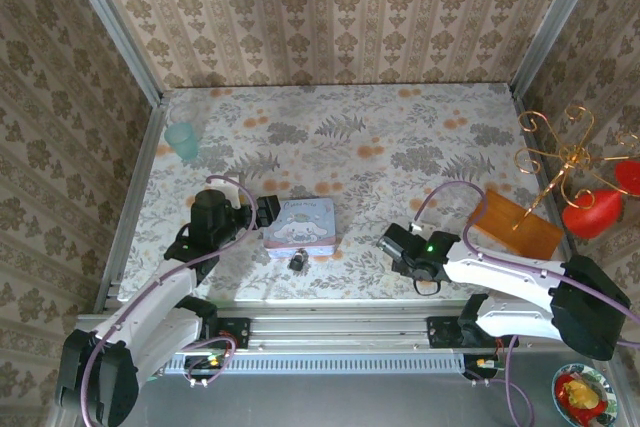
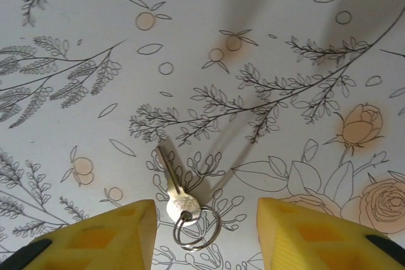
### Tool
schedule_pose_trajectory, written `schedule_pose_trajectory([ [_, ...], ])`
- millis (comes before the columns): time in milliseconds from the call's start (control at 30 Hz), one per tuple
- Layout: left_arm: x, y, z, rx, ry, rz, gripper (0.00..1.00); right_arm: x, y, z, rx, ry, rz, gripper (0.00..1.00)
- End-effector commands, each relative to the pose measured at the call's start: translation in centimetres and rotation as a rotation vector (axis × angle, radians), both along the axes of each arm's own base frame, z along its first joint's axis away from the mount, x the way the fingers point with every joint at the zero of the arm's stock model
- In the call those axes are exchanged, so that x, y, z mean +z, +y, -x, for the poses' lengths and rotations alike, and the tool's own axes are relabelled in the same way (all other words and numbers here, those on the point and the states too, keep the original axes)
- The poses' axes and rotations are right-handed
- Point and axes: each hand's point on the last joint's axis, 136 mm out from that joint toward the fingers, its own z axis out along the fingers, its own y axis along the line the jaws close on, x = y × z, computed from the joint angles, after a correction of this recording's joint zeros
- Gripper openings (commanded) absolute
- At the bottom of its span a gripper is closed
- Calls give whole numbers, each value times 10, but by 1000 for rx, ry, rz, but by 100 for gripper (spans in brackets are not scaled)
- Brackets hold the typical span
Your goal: Unlock the padlock with the key
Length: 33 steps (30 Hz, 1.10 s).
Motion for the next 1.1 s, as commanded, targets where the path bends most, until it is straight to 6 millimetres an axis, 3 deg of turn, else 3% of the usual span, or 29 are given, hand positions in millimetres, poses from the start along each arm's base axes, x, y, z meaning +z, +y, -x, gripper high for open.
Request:
schedule_pose_trajectory([
  [0,13,-2,-1,-9,-41,6,100,-5,-11,5,-80,3,30,45],
  [600,15,0,-1,-2,-49,-3,100,-29,9,7,-98,44,-29,29],
  [867,18,2,0,4,-61,-7,100,-24,16,2,-92,18,-43,10],
  [1067,14,-6,-1,-27,-34,3,100,-7,21,-6,-81,-55,-78,0],
])
